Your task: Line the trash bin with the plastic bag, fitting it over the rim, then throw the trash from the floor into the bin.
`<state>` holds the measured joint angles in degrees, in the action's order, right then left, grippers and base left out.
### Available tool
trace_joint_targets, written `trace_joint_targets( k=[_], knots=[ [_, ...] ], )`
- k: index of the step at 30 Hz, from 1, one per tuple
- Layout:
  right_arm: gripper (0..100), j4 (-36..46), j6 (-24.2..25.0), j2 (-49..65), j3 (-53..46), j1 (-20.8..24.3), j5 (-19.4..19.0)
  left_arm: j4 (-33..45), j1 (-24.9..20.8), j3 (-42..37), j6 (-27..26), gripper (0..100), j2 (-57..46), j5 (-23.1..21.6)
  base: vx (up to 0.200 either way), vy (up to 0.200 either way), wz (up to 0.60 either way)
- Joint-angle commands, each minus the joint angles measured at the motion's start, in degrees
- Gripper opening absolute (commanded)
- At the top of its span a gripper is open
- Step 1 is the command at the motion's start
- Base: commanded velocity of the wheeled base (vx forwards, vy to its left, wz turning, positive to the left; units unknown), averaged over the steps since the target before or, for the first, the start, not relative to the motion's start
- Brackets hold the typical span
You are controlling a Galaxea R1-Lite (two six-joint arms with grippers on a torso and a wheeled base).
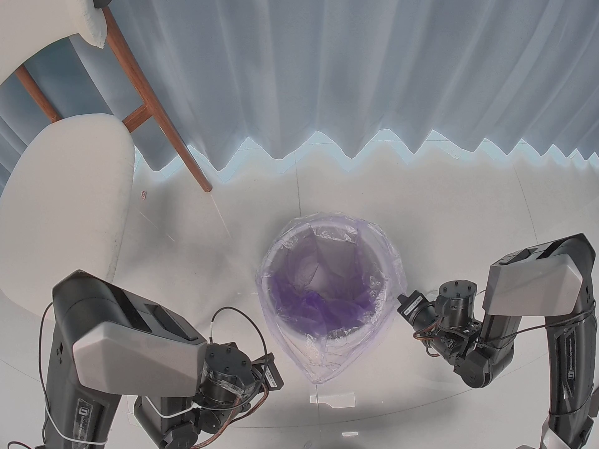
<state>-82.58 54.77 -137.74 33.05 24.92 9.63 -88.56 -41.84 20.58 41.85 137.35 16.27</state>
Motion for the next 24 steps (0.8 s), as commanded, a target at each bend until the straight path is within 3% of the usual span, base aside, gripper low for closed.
trace_joint_targets(
  k=[1, 8, 9, 15, 19, 24],
  knots=[
    [0, 2.6, 0.1, 0.2, 2.5, -0.1, -0.1, 0.0, 0.7, -0.6, 0.1, 0, -0.2, 0.0, 0.0, 0.0, 0.0],
    [0, 2.8, 0.1, -0.2, 1.7, 0.1, -0.1, -0.1, -0.4, -5.5, 0.5, 0, -6.1, 0.1, 0.0, 0.0, 0.0],
    [100, 2.7, 0.2, -0.1, 1.2, 0.1, 0.0, -0.1, -0.7, -7.4, 0.6, 0, -7.9, 0.0, 0.0, 0.0, 0.0],
    [100, 1.1, 1.9, 5.9, -8.9, -0.1, -0.1, -0.1, -4.6, -20.1, 3.1, 0, -18.2, -0.7, 0.0, 0.0, 0.0],
    [100, -2.9, 4.2, 9.5, -16.8, 1.9, -0.8, 0.0, -5.9, -20.5, 7.3, 0, -23.4, -1.8, 0.0, 0.0, 0.0],
    [100, -7.4, 4.2, 9.4, -21.4, 2.9, -0.8, 0.1, -5.5, -19.3, 7.2, 0, -22.6, -3.9, 0.0, 0.0, 0.0]
  ],
)
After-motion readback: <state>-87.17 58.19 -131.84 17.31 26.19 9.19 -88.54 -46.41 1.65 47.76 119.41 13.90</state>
